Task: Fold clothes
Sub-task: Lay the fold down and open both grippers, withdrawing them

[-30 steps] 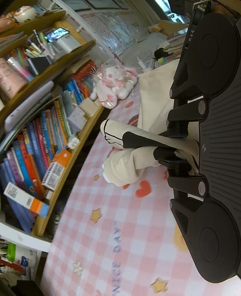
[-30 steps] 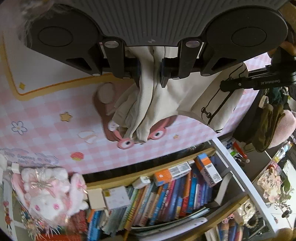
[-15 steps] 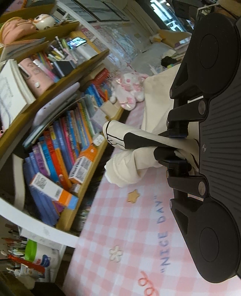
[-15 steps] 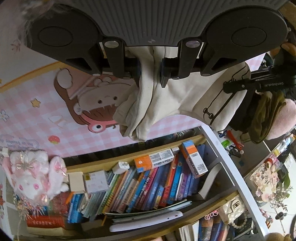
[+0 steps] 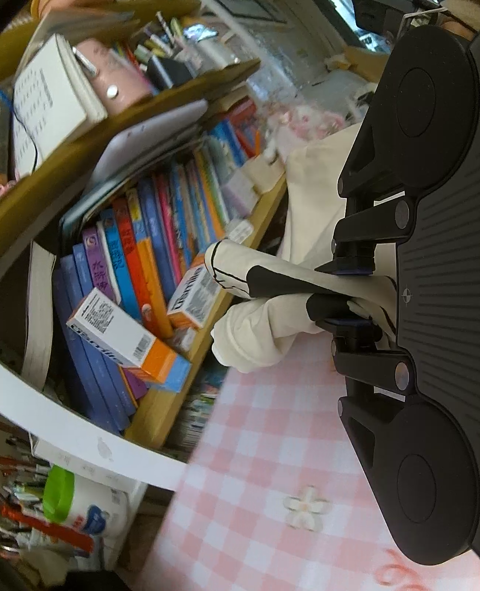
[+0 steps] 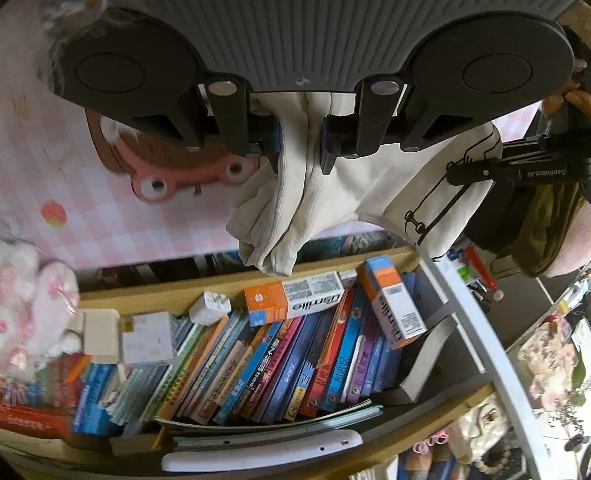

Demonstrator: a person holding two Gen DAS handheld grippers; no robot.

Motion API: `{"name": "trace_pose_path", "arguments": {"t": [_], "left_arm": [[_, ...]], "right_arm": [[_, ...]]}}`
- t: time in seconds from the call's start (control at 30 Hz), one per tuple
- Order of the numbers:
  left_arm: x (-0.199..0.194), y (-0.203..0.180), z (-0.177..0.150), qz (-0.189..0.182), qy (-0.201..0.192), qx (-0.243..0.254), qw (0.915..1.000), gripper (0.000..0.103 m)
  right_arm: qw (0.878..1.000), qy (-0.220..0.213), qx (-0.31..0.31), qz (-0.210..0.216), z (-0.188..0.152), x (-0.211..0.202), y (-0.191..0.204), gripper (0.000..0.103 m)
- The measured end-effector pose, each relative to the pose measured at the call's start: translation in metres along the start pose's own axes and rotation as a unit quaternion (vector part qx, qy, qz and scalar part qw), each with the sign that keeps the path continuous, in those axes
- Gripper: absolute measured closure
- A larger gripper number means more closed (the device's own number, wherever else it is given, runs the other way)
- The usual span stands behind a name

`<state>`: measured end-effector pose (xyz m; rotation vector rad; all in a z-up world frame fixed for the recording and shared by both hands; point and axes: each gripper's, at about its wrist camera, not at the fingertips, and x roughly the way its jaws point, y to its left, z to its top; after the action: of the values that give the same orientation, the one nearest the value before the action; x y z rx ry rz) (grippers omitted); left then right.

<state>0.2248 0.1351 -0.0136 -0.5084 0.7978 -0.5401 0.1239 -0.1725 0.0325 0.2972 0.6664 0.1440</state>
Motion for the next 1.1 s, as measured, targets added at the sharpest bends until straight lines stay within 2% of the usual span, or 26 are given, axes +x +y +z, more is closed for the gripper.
{"name": "trace_pose_path", "arguments": {"t": [0.2, 0.4, 0.5, 0.63, 0.7, 0.77, 0.83, 0.87, 1.03, 1.1], "left_arm": [[0.043, 0.008, 0.026, 0.011, -0.006, 0.004, 0.9999, 0.084], [0.072, 0.015, 0.031, 0.016, -0.007, -0.006, 0.9998, 0.084], [0.082, 0.025, 0.028, 0.022, -0.008, -0.024, 0.9994, 0.084], [0.088, 0.044, 0.024, 0.031, 0.001, -0.053, 0.9981, 0.08], [0.088, 0.054, 0.023, 0.031, 0.005, -0.074, 0.9967, 0.078], [0.087, 0.061, 0.023, 0.034, 0.006, -0.09, 0.9953, 0.073], [0.083, 0.063, 0.023, 0.053, 0.0, -0.093, 0.9943, 0.062], [0.08, 0.063, 0.024, 0.062, -0.003, -0.093, 0.9937, 0.061], [0.057, 0.051, 0.024, 0.1, -0.023, -0.066, 0.9925, 0.054], [0.046, 0.042, 0.02, 0.119, -0.031, -0.05, 0.9911, 0.053]], "right_arm": [[1.0, 0.002, -0.013, 0.001, 0.029, 0.048, -0.022, 0.086], [0.999, -0.001, -0.032, -0.001, 0.048, 0.079, -0.042, 0.085], [0.999, -0.004, -0.039, 0.0, 0.047, 0.09, -0.052, 0.085], [1.0, 0.009, -0.006, -0.003, 0.038, 0.106, -0.071, 0.084], [1.0, 0.017, 0.017, -0.005, 0.035, 0.111, -0.081, 0.08], [0.999, 0.014, 0.038, -0.007, 0.032, 0.113, -0.09, 0.068], [0.999, 0.017, 0.045, -0.013, 0.032, 0.113, -0.094, 0.06], [0.999, 0.018, 0.048, -0.015, 0.032, 0.112, -0.095, 0.057], [0.998, 0.01, 0.05, -0.037, 0.028, 0.095, -0.088, 0.045], [0.998, 0.004, 0.046, -0.048, 0.025, 0.085, -0.083, 0.044]]}}
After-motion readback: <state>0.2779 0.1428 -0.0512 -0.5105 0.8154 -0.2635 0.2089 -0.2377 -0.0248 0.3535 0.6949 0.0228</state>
